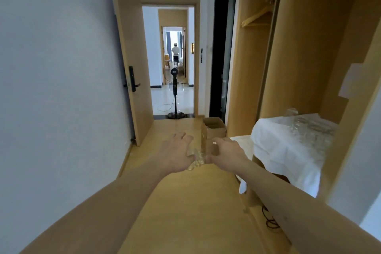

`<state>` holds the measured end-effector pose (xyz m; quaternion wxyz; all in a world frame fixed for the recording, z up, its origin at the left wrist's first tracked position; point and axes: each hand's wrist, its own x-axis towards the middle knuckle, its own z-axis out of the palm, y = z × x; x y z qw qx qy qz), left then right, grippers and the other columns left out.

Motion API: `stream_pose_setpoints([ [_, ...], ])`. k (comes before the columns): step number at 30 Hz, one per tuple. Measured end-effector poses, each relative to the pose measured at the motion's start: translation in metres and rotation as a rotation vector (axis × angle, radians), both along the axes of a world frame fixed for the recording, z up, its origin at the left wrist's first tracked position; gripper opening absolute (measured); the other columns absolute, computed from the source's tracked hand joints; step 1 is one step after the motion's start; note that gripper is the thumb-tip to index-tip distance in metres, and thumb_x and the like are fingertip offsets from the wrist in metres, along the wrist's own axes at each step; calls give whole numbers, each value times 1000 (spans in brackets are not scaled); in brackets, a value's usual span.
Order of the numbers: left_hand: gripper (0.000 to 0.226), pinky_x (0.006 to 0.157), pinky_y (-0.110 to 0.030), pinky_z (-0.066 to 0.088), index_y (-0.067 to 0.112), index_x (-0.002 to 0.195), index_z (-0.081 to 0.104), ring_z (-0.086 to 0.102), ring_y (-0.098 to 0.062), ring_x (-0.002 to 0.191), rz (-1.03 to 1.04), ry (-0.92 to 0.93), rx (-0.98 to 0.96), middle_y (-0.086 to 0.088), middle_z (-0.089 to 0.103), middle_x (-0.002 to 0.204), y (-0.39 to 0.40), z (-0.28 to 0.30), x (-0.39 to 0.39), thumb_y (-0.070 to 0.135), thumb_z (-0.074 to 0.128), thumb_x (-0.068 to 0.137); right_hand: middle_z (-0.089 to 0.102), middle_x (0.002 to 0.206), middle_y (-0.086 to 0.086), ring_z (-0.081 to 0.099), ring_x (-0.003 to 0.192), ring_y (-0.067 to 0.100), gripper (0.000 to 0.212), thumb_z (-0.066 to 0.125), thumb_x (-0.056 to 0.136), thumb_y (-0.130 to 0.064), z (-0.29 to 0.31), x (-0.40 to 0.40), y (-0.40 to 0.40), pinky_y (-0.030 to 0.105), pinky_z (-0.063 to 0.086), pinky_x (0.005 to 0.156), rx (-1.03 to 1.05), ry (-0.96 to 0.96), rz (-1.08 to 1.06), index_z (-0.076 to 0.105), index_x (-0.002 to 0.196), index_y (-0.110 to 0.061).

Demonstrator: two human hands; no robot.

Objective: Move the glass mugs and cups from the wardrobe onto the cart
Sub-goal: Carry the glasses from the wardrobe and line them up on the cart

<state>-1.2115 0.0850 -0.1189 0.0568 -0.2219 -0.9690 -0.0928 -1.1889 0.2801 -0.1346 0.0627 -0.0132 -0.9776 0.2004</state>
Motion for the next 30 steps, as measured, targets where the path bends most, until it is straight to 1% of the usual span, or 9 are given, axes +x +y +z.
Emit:
stream_pose_setpoints([
  [5, 72, 115, -48, 34, 19, 155, 33, 31, -32, 144, 3, -20, -39, -14, 31, 160, 28, 9, -69, 50, 59, 95, 48, 149, 4, 45, 133, 30, 69, 67, 88, -53, -4, -65, 31, 50, 44, 106, -13, -4, -10, 44, 147, -25],
  [9, 71, 112, -41, 35, 17, 155, 34, 35, -32, 141, -10, -17, -8, -14, 36, 156, 54, 19, -119, 47, 60, 96, 53, 144, 4, 49, 129, 30, 60, 66, 89, -49, 0, -113, 55, 49, 48, 102, -38, -15, -12, 49, 141, -26],
  [12, 69, 112, -40, 34, 16, 155, 33, 34, -32, 141, -33, -29, -13, -14, 34, 157, 75, 22, -149, 46, 59, 98, 55, 138, 3, 53, 123, 28, 58, 66, 87, -51, 2, -145, 70, 49, 50, 99, -27, -23, -9, 51, 136, -26],
  [15, 66, 112, -40, 34, 15, 152, 38, 35, -31, 141, -42, -29, 8, -13, 36, 156, 97, 22, -177, 46, 59, 97, 58, 132, 2, 56, 116, 27, 57, 67, 84, -53, -2, -173, 86, 48, 53, 94, -28, -34, -17, 53, 131, -26],
  [17, 63, 110, -38, 33, 16, 150, 41, 36, -30, 140, -59, -39, 19, -12, 38, 154, 109, 18, -193, 45, 61, 97, 56, 137, 2, 54, 121, 28, 61, 66, 83, -56, -7, -190, 95, 49, 51, 97, -37, -41, -34, 52, 135, -27],
  [21, 63, 109, -43, 36, 17, 149, 41, 36, -29, 139, -87, -59, -16, -12, 38, 154, 124, 7, -228, 47, 59, 96, 49, 149, 2, 47, 133, 30, 73, 65, 82, -62, -18, -218, 108, 48, 44, 105, -48, -71, -74, 45, 145, -31],
  [23, 65, 108, -43, 38, 18, 149, 40, 37, -30, 139, -93, -56, 16, -12, 37, 154, 132, 1, -249, 48, 60, 95, 46, 151, 1, 44, 135, 29, 74, 65, 83, -60, -23, -233, 115, 48, 42, 107, -42, -84, -111, 43, 146, -31],
  [27, 60, 106, -42, 40, 16, 141, 48, 43, -31, 132, -181, -61, 35, -10, 46, 142, 153, -3, -294, 48, 64, 93, 48, 150, -1, 46, 133, 26, 66, 64, 87, -59, -29, -260, 132, 44, 42, 105, -18, -67, -188, 45, 144, -31],
  [30, 63, 108, -46, 42, 16, 143, 47, 42, -30, 134, -255, -46, 26, -9, 45, 145, 173, -1, -330, 51, 62, 92, 44, 154, -3, 45, 136, 24, 70, 63, 89, -59, -28, -278, 146, 42, 42, 107, -18, -37, -284, 41, 149, -31],
])
